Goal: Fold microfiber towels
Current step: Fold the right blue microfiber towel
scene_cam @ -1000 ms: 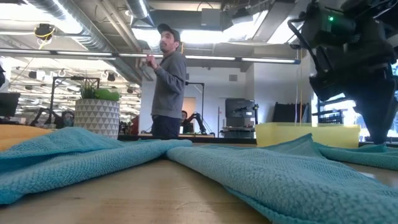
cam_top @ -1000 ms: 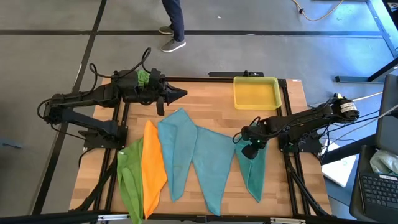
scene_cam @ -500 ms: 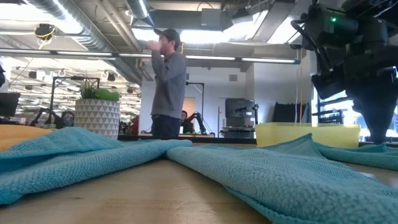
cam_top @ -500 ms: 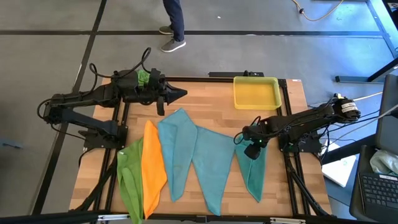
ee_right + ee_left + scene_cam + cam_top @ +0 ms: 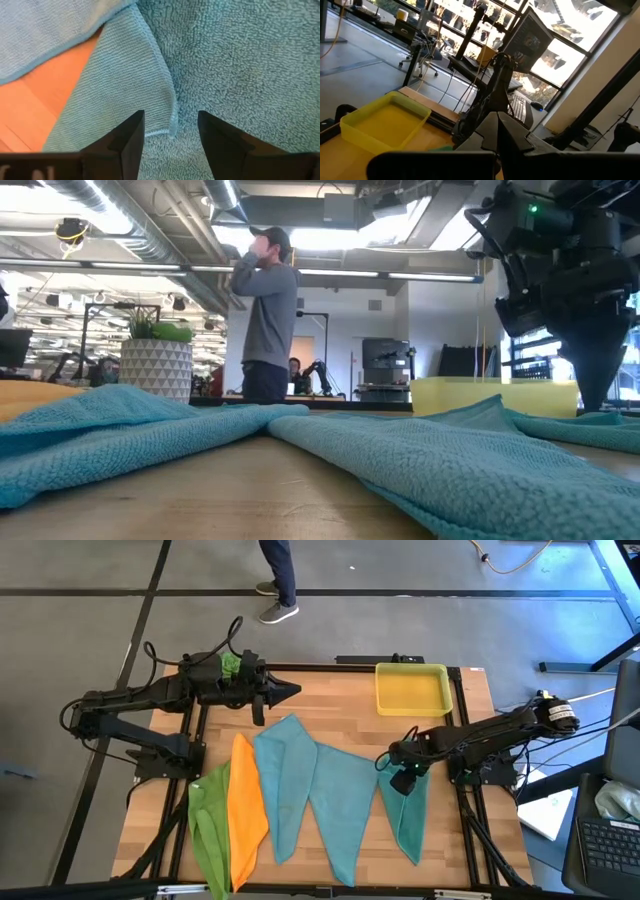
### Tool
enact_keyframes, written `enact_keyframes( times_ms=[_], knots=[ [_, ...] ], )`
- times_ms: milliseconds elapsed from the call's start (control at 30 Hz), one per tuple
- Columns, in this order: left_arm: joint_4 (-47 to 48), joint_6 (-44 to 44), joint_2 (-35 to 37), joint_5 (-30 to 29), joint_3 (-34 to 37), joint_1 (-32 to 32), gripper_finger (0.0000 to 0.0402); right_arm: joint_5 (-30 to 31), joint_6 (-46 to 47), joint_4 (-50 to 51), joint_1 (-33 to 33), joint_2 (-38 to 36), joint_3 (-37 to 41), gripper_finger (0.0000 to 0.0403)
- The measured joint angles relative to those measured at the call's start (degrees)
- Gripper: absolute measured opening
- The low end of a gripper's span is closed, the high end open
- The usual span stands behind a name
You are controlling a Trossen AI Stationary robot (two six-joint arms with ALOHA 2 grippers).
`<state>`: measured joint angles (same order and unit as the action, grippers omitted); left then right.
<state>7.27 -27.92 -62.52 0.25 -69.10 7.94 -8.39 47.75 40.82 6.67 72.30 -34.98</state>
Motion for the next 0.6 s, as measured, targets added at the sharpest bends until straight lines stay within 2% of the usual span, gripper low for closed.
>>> enact_keyframes(
  times_ms=[333,600],
  knots=[
    [0.02,0.04,0.0,0.0,0.0,0.0,0.0,1.05,0.38,0.18,-0.01,2.87,0.0,0.0186],
    [0.04,0.05,0.0,0.0,0.0,0.0,0.0,-0.56,5.16,0.61,0.83,3.73,0.0,0.0186]
  ],
)
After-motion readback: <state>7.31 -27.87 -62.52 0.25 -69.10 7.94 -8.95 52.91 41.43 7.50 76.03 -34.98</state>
